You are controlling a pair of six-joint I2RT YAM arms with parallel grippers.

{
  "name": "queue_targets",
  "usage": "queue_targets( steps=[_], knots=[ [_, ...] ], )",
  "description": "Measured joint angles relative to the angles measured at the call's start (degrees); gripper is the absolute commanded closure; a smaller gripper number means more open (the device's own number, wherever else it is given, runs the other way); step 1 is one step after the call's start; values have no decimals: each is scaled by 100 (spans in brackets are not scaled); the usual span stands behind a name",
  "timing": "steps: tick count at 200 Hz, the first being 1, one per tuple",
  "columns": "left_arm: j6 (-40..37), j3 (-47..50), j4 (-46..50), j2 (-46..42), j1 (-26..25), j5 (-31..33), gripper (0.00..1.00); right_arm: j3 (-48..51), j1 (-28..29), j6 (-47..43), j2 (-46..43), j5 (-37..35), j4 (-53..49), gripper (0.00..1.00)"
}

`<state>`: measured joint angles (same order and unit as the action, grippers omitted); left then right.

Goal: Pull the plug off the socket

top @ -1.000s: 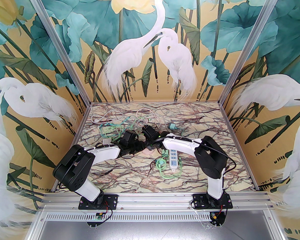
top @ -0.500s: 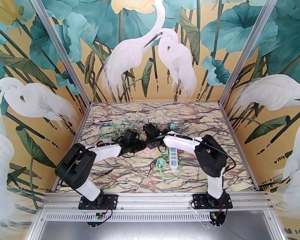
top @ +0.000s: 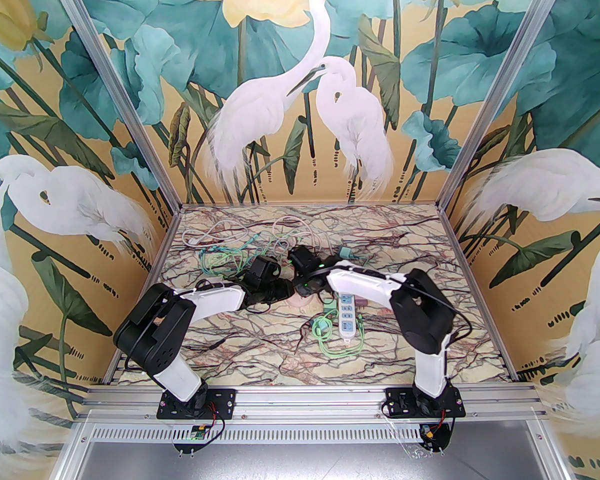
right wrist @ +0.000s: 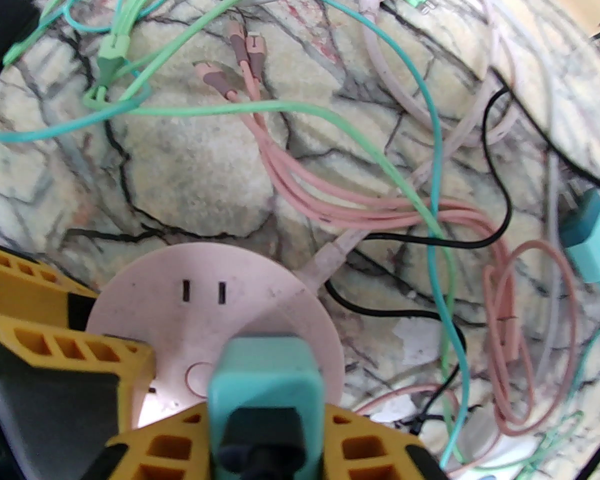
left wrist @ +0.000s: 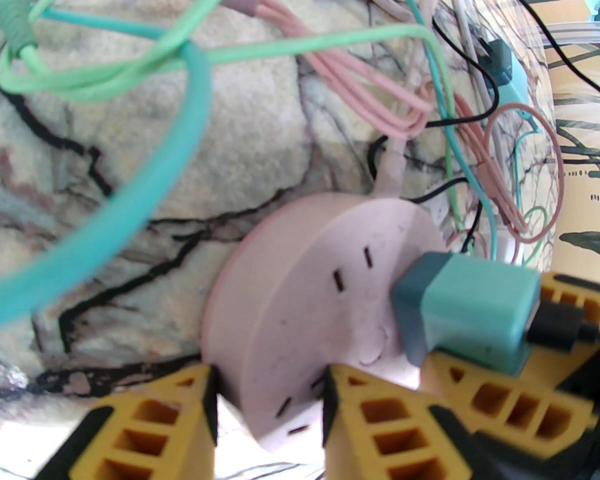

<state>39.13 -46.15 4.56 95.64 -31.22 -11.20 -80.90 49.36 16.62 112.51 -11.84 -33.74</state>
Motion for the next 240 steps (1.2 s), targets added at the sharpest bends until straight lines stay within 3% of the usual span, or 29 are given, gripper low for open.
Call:
queue_targets(
  steps=[56,123,155,186,240],
  knots=[
    [-42,-13,52,0,0,13,63,-151,90,-13,87,-238,-170,81],
    [-44,-13,-79,39,-55,9,65,87,-636,98,-177,1263,-68,80],
    [-79,-13,-116,48,-68,9,65,184,-721,136,-240,1447,-17,80],
    [-87,-13,-116,48,-68,7,65,129,-540,114,-238,1097,-101,80],
    [-87,-15,-76,44,-66,-9,65,-415,105,-109,81,-319,-645,81]
  ],
)
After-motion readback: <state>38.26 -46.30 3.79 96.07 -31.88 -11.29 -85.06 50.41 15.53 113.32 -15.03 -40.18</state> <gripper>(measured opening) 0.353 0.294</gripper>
